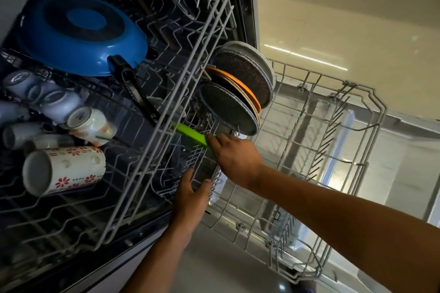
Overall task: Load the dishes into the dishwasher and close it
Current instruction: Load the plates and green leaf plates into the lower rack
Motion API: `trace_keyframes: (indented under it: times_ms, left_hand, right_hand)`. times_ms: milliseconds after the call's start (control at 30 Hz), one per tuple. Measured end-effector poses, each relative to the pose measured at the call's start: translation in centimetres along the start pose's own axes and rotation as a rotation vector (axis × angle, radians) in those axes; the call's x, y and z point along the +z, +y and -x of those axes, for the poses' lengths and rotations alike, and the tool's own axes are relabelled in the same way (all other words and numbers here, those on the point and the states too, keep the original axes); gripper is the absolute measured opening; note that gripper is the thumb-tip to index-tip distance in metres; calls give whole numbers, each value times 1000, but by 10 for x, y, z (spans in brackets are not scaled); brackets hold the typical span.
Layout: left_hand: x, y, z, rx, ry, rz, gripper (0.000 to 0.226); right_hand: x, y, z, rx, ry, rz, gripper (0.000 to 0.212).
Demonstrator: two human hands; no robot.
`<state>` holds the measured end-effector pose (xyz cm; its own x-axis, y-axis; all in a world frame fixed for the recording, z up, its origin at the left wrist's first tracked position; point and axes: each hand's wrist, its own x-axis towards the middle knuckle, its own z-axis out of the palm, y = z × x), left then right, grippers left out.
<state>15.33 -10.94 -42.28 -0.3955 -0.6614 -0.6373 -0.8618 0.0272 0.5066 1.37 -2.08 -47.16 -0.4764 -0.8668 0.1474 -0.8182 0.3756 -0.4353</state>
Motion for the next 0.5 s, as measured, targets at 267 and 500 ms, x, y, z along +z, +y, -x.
trace_keyframes:
  times_ms: [267,500]
  left_hand:
    - [1,10,5,-50,173,99,69]
    - [4,13,6,1,199,149,66]
  right_hand:
    - [12,26,0,585,-111,-698,31]
    - [58,42,5,980,-191,-1208,10]
